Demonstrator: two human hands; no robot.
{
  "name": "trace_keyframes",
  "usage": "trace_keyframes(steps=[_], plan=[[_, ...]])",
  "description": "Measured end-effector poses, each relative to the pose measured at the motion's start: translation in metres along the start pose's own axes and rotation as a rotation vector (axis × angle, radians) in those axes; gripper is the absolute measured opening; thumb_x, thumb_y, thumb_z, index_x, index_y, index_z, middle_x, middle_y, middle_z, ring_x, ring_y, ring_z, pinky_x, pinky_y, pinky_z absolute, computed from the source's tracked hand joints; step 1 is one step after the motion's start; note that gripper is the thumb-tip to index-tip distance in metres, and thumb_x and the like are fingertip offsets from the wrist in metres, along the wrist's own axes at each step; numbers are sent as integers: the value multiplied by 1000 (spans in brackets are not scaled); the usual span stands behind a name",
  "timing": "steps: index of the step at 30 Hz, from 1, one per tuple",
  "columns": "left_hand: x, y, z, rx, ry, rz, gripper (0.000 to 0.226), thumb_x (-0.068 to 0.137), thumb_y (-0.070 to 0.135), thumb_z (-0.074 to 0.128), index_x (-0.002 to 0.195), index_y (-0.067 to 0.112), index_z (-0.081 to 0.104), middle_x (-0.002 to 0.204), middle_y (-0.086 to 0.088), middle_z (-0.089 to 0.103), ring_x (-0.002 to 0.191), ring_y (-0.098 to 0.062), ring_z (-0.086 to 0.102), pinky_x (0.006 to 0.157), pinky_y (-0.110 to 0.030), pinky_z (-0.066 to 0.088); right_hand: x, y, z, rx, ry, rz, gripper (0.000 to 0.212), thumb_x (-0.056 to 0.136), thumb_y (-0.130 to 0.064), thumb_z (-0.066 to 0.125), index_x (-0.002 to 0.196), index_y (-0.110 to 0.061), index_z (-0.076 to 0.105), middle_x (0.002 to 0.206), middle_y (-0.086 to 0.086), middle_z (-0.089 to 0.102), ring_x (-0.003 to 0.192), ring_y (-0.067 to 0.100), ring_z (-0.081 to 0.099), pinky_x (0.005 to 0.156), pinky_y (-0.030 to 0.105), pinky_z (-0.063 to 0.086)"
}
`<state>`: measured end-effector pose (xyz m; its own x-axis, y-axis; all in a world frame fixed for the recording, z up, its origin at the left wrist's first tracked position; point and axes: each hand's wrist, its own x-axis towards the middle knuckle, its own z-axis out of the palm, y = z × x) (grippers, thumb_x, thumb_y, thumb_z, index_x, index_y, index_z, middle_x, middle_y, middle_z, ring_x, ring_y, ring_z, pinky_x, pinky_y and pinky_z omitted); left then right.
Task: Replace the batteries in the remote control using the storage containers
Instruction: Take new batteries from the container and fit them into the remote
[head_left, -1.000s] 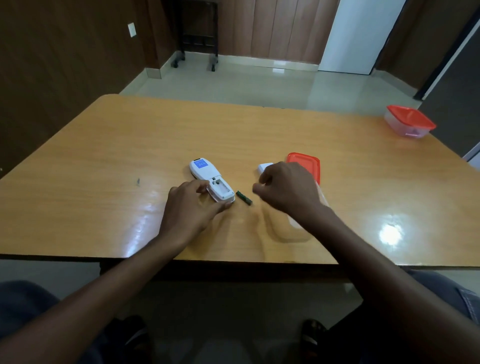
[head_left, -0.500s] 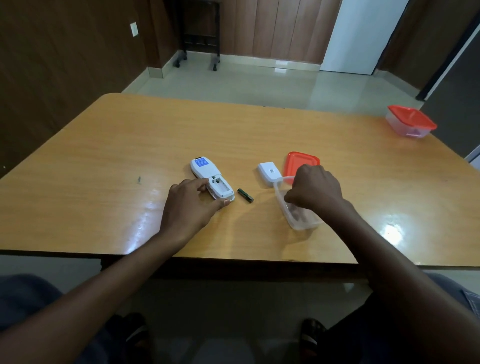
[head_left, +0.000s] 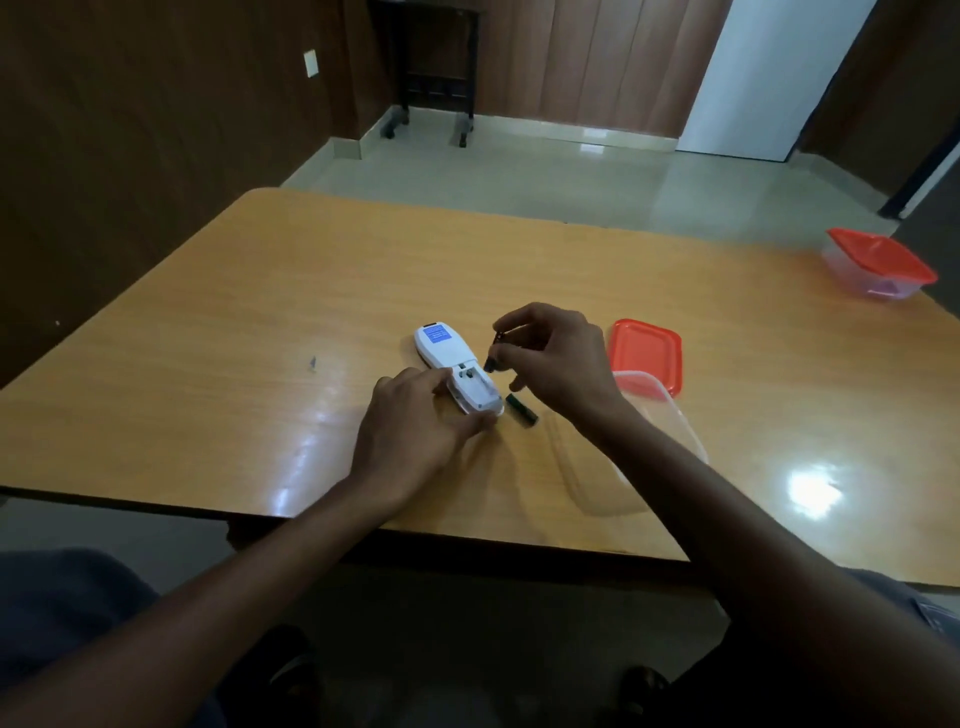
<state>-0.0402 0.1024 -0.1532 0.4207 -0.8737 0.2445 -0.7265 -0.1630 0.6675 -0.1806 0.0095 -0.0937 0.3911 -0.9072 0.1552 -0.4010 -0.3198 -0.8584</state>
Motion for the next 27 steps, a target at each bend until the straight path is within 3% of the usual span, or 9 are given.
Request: trace_keyframes(steps=[5,10,14,17,20,23,27], plan=[[2,-3,0,-21,7,-35,77,70,69,77,131,24,66,121,3,69,108,-19,59,80,-36,52,13,8,10,-302,-110,-246,14,83,-7,75,95,-14,76,86,-2,78,78,8,71,75,23,57],[4,-4,0,-45,4,-36,74,71,65,79,131,22,67,125,1,69,111,-20,60,84,-41,55,13,15,-1,-421,-196,-554,6,78,-5,76,83,-8,75,75,1,78,68,8,73,65,22,56],[4,-5,-3,-67,-19,-37,72,69,68,78,126,26,70,122,1,70,108,-21,61,83,-42,55,9,16,-5,-608,-282,-704,12,80,-8,64,79,-7,76,66,7,75,59,28,70,55,30,52],[4,-3,-5,-88,-29,-61,72,67,66,79,126,27,70,121,1,70,107,-23,62,86,-43,54,11,19,-1,-671,-330,-689,24,78,-9,54,82,-8,78,71,11,73,61,35,67,54,29,42],[3,0,-4,-70,-15,-73,70,68,64,81,126,26,70,118,1,70,105,-24,62,84,-41,53,16,21,3,-579,-380,-571,23,81,-10,59,87,-7,81,85,14,71,71,33,66,63,36,50],[2,3,-5,-55,-12,-67,71,70,65,79,127,24,69,120,0,70,106,-25,61,84,-42,54,24,17,7,-542,-354,-435,16,87,-15,69,95,-11,83,86,6,65,77,23,62,72,37,51],[2,3,-6,-43,-18,-62,77,70,64,79,133,23,65,128,-1,69,110,-23,61,84,-42,55,26,11,-1,-568,-384,-308,16,89,-19,72,100,-18,82,85,-10,62,78,9,56,70,26,43]])
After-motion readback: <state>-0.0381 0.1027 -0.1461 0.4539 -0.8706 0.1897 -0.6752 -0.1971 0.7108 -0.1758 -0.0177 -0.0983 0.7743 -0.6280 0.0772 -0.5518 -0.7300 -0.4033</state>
